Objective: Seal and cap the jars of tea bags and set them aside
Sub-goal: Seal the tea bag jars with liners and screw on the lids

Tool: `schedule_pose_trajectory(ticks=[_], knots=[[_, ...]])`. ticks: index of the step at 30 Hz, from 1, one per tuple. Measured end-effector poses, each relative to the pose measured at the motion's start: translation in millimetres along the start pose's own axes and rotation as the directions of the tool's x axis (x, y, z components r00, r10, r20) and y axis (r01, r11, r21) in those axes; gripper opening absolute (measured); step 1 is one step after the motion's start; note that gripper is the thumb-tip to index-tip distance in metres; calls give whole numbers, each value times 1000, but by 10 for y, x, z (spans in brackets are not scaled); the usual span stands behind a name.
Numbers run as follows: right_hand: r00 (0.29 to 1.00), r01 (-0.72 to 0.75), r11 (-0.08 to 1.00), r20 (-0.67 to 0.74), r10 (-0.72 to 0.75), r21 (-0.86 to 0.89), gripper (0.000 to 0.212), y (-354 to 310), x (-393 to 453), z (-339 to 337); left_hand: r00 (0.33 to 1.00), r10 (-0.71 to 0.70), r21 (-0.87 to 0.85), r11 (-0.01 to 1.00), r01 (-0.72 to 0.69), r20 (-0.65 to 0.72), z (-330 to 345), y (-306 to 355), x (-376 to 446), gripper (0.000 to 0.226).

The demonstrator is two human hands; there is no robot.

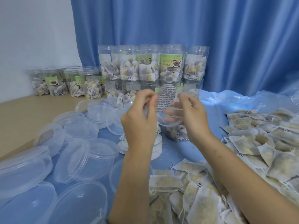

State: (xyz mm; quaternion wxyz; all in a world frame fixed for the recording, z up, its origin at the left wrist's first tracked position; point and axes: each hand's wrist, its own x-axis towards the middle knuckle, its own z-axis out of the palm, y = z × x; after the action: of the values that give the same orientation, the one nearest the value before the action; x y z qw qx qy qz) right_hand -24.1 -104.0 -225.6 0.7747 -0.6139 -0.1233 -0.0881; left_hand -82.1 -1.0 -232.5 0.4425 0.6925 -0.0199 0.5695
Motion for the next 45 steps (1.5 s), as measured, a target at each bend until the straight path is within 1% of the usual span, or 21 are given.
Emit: schedule_pose_trajectory(ticks=[3, 7, 9, 12, 14, 16, 19, 21, 22, 24, 26, 28, 29, 31, 33, 35, 36, 38, 41, 43, 45], knots=[[996, -88, 996, -3, 88, 30, 18, -18, 23, -17, 985, -51, 24, 999, 48, 168, 48, -33, -70, 5], [993, -117, 993, 5, 117, 33, 29, -34, 11, -16, 946, -163, 21, 986, 164, 282, 63, -106, -145, 14], [994, -107, 994, -9, 107, 21, 27, -39, 2, 1, 934, -167, 49, 986, 160, 316, 73, -101, -169, 18], [996, -71, 997, -41, 73, 39, 16, -38, -19, 20, 917, -155, 95, 987, 128, 368, 104, -98, -179, 11], [996, -71, 996, -55, 74, 62, 15, -43, -27, 28, 899, -109, 96, 993, 75, 424, 127, -102, -180, 15], [989, -130, 983, -60, 138, 129, 21, -63, -28, 32, 879, -53, 88, 996, 13, 474, 147, -108, -176, 22], [967, -250, 886, 46, 252, 391, 37, -91, -13, 22, 863, -5, 67, 997, -34, 505, 161, -101, -174, 30], [961, -277, 810, 133, 244, 517, 33, -111, -32, 4, 888, 17, 42, 998, -41, 460, 156, -84, -151, 30], [962, -270, 815, 173, 210, 513, 28, -115, -38, -4, 911, 14, 12, 1000, -21, 412, 147, -74, -127, 25], [957, -226, 886, 260, 125, 405, 21, -92, -33, -9, 937, -40, -125, 988, 89, 347, 107, -45, -69, 20], [945, -153, 958, 320, 70, 241, 41, -58, -35, -14, 913, -129, -275, 929, 249, 388, 64, -24, -22, 26], [963, -48, 992, 270, 16, 113, 76, -49, -49, -34, 868, -174, -373, 850, 371, 466, 45, -14, -9, 27], [968, 19, 997, 249, -37, 73, 85, -64, -50, -48, 844, -195, -407, 807, 428, 500, 52, -13, -17, 25], [956, 162, 985, 257, -141, -65, 84, -129, -40, -88, 790, -233, -446, 719, 532, 567, 84, -7, -44, 26], [933, 335, 878, 249, -258, -343, 77, -199, 66, -174, 734, -249, -463, 638, 615, 632, 113, 2, -55, 36], [897, 439, 661, 257, -359, -608, 77, -289, 242, -270, 704, -259, -468, 590, 657, 662, 120, -2, -58, 44], [894, 436, 571, 263, -362, -696, 78, -331, 339, -303, 698, -279, -464, 580, 669, 659, 115, -12, -62, 45], [930, 354, 447, 258, -263, -822, 79, -388, 529, -342, 692, -354, -450, 560, 696, 629, 98, -52, -74, 44], [966, 250, 268, 258, -7, -931, 74, -348, 774, -346, 687, -461, -460, 516, 723, 562, 77, -128, -77, 40], [962, 232, 220, 257, 92, -948, 71, -288, 878, -308, 692, -497, -489, 490, 722, 524, 62, -174, -64, 37], [962, 227, 220, 253, 98, -949, 69, -238, 965, -278, 700, -512, -498, 492, 714, 497, 44, -206, -53, 33]])
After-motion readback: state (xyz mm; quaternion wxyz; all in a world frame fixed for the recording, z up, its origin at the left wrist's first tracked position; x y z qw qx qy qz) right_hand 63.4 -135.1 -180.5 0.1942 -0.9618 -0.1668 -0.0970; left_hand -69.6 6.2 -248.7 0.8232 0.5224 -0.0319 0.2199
